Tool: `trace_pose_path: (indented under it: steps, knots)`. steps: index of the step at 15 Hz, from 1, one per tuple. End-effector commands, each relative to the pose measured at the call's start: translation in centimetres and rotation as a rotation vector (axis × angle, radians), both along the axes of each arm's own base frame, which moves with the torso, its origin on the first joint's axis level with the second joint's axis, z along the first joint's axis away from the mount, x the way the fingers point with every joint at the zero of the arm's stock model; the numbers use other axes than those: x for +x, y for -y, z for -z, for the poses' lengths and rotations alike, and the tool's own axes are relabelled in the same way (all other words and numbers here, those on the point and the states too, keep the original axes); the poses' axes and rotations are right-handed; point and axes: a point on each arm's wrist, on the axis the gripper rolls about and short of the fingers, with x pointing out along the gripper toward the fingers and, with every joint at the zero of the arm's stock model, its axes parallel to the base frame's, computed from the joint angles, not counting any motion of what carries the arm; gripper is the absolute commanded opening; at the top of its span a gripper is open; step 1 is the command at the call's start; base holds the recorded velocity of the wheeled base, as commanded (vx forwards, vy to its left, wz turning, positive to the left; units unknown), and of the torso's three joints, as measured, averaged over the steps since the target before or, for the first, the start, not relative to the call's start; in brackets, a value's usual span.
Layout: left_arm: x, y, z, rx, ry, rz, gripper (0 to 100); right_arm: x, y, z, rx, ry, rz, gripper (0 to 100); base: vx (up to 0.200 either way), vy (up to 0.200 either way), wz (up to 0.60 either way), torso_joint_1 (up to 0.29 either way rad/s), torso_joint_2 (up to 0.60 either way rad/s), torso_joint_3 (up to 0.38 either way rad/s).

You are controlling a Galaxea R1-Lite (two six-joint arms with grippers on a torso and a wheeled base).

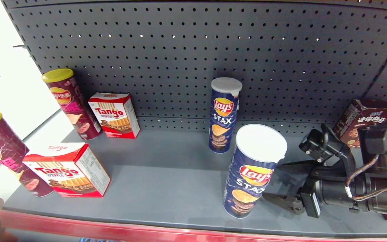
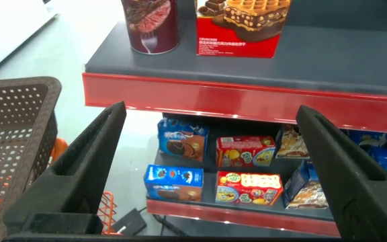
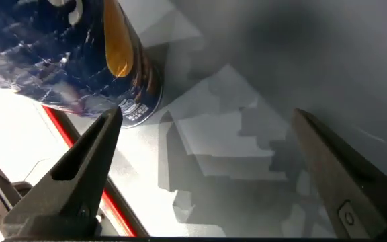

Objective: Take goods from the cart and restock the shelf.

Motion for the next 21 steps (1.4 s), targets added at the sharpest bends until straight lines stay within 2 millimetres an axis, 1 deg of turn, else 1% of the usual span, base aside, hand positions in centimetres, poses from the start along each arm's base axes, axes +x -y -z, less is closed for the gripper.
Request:
trace_pose_path:
  steps: [1, 6, 10, 16, 21]
  knots:
    - [0.0, 0.0, 0.0, 0.0, -0.002, 0.0, 100, 0.0, 0.1, -0.2, 0.004, 0.009, 0.003, 100, 0.0, 0.0, 0.0, 0.0, 0.0, 0.0]
    - [0.0, 0.0, 0.0, 0.0, -0.002, 0.0, 100, 0.9, -0.5, -0.7, 0.009, 0.019, 0.0, 100, 0.0, 0.0, 0.0, 0.0, 0.0, 0.0]
    - [0.0, 0.0, 0.0, 0.0, -0.001, 0.0, 100, 1.3, -1.0, -0.5, 0.005, 0.012, -0.008, 100, 0.0, 0.0, 0.0, 0.0, 0.0, 0.0]
    - [0.0, 0.0, 0.0, 0.0, -0.001, 0.0, 100, 1.0, -0.3, -0.3, 0.001, 0.005, 0.009, 100, 0.0, 0.0, 0.0, 0.0, 0.0, 0.0]
    - [0.0, 0.0, 0.0, -0.002, -0.001, 0.0, 100, 0.5, -1.2, -0.2, 0.002, 0.003, -0.041, 100, 0.0, 0.0, 0.0, 0.0, 0.0, 0.0]
